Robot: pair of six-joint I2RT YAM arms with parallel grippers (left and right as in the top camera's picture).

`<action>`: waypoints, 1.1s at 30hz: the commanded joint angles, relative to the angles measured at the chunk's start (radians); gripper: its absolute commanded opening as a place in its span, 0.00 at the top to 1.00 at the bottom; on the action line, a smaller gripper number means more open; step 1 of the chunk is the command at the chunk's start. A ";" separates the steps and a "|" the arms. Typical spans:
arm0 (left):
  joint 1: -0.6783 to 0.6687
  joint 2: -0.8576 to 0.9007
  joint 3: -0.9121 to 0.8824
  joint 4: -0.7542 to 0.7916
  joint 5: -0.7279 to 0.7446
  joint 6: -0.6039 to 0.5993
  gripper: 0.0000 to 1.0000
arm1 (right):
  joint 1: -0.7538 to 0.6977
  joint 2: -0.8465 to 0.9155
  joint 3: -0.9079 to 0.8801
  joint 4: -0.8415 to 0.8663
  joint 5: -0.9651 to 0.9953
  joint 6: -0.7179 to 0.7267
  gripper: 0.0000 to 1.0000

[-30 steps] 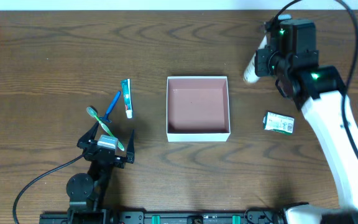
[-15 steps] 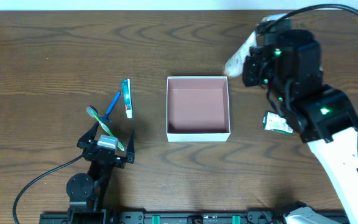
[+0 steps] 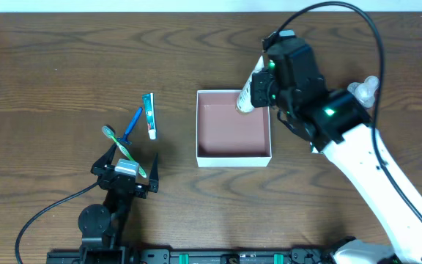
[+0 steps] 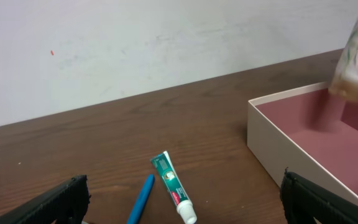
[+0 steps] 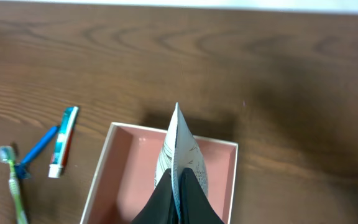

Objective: Pack container
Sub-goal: 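Carry the Pantene bottle into the box's back-right corner and release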

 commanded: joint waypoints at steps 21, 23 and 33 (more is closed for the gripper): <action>0.004 -0.005 -0.019 -0.032 0.010 -0.005 0.02 | 0.003 0.132 0.018 0.020 0.130 0.087 0.99; 0.004 -0.005 -0.019 -0.032 0.010 -0.005 0.02 | 0.003 0.134 0.018 0.022 0.155 0.091 0.99; 0.004 -0.005 -0.019 -0.032 0.010 -0.005 0.02 | 0.002 0.159 0.018 0.035 0.174 0.090 0.99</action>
